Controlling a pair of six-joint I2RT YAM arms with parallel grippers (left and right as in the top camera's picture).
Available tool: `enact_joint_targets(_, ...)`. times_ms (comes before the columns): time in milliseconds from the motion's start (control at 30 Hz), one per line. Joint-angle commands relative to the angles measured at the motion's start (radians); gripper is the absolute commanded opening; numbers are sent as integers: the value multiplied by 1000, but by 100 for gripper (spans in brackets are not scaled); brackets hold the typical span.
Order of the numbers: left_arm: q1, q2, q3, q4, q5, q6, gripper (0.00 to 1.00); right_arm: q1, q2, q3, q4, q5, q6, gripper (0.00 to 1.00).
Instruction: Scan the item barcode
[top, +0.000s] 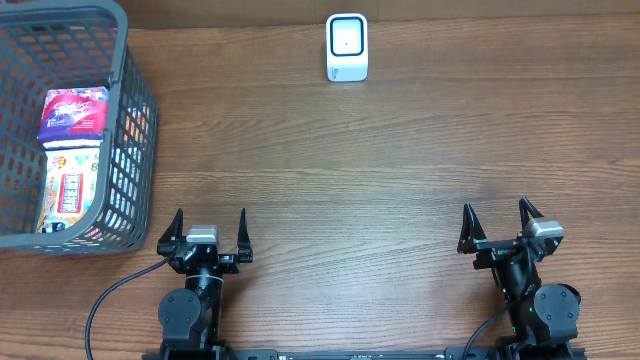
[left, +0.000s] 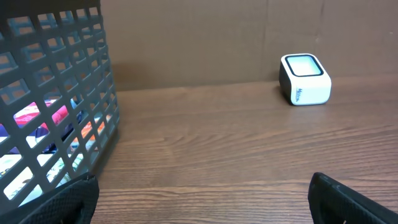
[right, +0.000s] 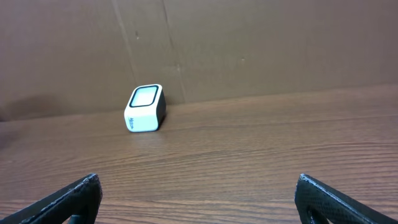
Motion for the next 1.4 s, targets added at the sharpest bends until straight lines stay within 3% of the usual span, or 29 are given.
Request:
enact_joint_targets(0,-6,-7,-4,3,-16,10,100,5,-10,-10,6,10,1,100)
enact_joint_targets(1367,-6,-7,68,29,-20,14,100,5,-10,-10,6,10,1,100)
